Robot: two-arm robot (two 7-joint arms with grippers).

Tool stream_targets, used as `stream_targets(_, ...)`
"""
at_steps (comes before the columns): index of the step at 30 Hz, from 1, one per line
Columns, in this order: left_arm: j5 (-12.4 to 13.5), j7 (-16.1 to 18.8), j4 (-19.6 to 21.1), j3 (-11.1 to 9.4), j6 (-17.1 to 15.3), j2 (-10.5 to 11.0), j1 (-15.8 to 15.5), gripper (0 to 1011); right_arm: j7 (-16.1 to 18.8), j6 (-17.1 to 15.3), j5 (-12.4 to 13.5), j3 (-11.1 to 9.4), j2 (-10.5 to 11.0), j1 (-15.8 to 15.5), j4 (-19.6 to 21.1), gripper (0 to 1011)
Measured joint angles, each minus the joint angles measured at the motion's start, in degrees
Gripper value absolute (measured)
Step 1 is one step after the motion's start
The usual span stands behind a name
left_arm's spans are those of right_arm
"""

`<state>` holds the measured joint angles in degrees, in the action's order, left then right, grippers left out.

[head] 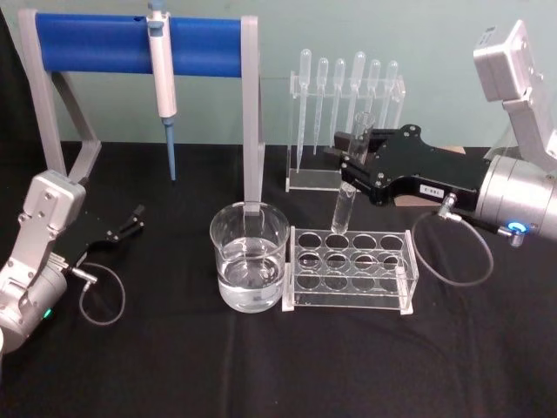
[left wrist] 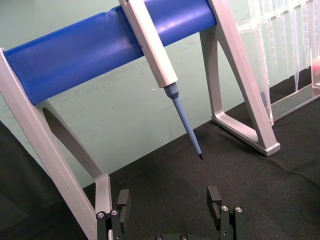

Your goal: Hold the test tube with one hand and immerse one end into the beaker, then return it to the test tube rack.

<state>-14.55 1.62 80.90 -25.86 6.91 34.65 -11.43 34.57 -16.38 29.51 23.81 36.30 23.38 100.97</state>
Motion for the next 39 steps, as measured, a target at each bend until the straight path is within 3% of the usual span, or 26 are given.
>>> stream_targets(8, 0.0, 0.0, 0.0, 0.0, 0.0, 0.0, 0.0, 1000, -0.72, -0.63, 1.82, 0.35, 0.97, 0.33, 0.81, 224)
stream_targets(39, 0.0, 0.0, 0.0, 0.0, 0.0, 0.0, 0.0, 1000, -0.8, -0.6, 1.5, 0.27, 0.76, 0.39, 0.62, 224)
